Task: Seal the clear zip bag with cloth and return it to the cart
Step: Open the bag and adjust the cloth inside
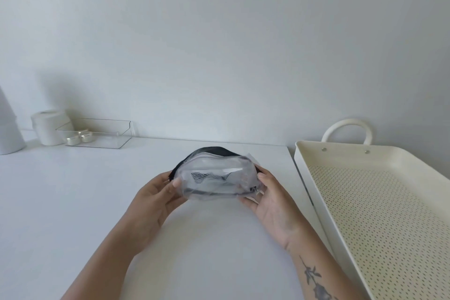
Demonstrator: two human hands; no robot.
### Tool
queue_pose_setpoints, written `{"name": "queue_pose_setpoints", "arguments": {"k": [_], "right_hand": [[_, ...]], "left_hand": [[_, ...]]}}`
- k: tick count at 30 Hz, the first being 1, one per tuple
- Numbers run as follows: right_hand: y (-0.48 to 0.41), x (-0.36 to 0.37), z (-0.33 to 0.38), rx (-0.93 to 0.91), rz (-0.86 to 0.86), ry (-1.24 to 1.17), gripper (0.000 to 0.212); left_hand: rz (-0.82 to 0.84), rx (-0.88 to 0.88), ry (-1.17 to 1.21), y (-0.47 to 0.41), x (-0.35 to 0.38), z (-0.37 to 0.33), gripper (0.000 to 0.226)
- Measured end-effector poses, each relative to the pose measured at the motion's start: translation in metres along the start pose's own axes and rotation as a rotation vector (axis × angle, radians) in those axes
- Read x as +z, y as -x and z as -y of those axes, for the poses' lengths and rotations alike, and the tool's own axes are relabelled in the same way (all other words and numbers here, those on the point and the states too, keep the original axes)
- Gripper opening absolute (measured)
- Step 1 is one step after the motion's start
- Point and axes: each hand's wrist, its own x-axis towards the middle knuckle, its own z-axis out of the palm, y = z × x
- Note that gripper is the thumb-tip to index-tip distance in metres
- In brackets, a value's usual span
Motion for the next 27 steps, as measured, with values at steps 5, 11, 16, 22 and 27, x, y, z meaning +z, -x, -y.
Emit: {"name": "queue_pose_setpoints", "arguments": {"k": [5, 11, 16, 22, 27], "right_hand": [[-0.003, 0.000, -0.001, -0.065, -0.024, 0.046, 0.027], [-0.011, -0.006, -0.008, -0.121, -0.204, 0.206, 0.008], [-0.014, -0.005, -0.011, -0.201, -0.326, 0.338, 0.012], [-0.014, 0.004, -0.021, -0.420, -0.502, 0.971, 0.019], [-0.014, 0.011, -0.018, -0.404, -0.478, 0.892, 0.018]], "left_hand": [[-0.079, -0.024, 0.117, -0.004, -0.008, -0.003, 0.039], [-0.144, 0.027, 0.012, -0.004, -0.002, -0.003, 0.022], [-0.314, 0.115, -0.204, -0.006, 0.003, 0.001, 0.024], [-0.646, 0.156, -0.581, -0.010, 0.012, 0.010, 0.022], [-0.594, 0.158, -0.656, -0.007, 0.016, 0.005, 0.022]]}}
